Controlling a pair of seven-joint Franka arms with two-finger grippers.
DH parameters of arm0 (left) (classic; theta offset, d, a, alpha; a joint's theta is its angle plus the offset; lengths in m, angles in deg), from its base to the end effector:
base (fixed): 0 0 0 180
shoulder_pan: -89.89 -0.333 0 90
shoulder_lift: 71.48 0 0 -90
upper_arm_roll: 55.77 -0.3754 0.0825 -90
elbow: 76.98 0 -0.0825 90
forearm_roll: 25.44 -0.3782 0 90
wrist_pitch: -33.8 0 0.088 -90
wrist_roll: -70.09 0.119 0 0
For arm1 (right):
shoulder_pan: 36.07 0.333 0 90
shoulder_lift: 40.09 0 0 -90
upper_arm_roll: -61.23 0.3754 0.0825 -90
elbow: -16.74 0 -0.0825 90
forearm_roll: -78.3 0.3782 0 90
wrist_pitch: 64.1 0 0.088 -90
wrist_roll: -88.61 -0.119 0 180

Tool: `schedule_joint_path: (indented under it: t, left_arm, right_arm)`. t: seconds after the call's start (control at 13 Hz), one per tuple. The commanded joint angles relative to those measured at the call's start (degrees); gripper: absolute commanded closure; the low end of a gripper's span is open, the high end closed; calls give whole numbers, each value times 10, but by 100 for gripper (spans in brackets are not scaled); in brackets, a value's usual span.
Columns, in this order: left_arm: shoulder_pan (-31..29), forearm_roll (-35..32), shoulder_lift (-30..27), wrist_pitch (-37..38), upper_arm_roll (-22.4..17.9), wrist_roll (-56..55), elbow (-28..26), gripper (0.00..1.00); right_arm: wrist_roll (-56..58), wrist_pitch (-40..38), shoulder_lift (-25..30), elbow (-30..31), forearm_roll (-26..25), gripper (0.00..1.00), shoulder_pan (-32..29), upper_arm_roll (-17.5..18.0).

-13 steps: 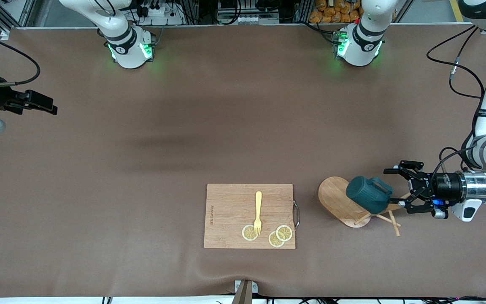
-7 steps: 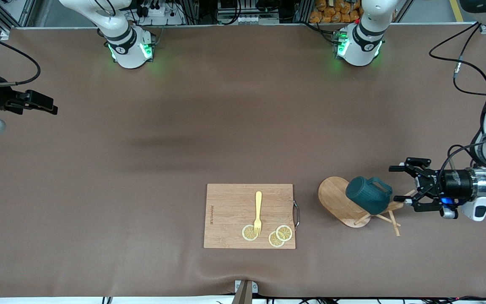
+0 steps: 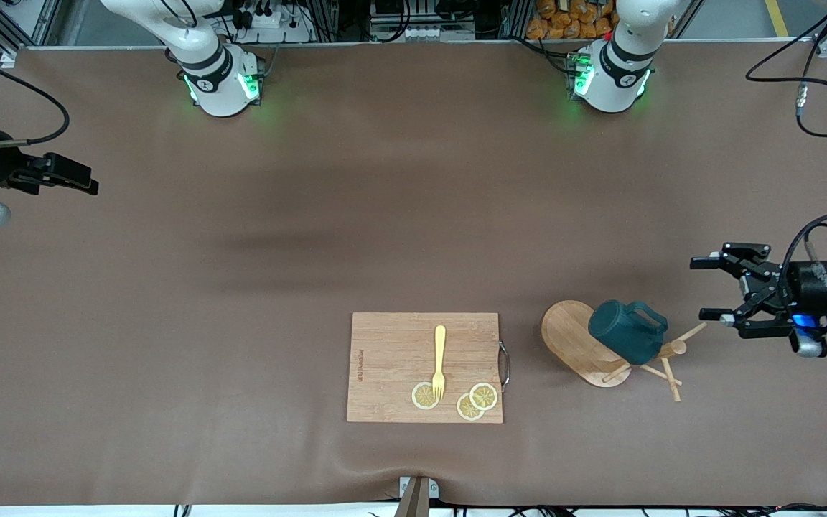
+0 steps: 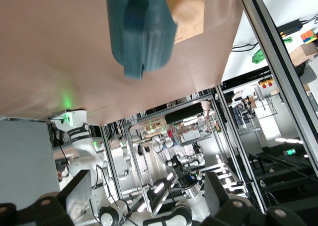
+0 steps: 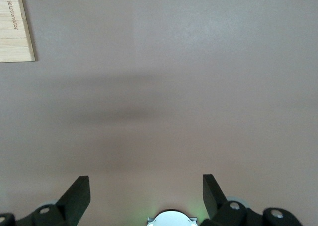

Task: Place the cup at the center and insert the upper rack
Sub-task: 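Open the left gripper and release the mug handle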

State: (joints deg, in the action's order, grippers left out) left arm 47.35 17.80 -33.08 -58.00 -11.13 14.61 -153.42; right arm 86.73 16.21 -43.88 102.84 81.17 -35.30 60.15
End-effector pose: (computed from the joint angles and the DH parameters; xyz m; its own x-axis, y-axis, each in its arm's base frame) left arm 0.7055 0.0557 0.5081 0.3716 0.2840 -0.8839 0.9239 -0.2062 0.3222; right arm 0.5522 0.0040 0.6535 0.9854 -0.0298 -0.1677 -0.0376 -0.9984 -0.0433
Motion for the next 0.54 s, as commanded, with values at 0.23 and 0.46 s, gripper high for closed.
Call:
schedule_joint_path:
  t: [0.23, 0.46]
  left_arm:
    - [-3, -64, -118, 13, 3, -20, -16, 0]
    - [-3, -121, -154, 31, 18, -18, -16, 0]
  right_arm:
    - [-8, -4, -4, -20, -14, 0, 6, 2]
    - [-8, -5, -4, -20, -32, 0, 4, 1]
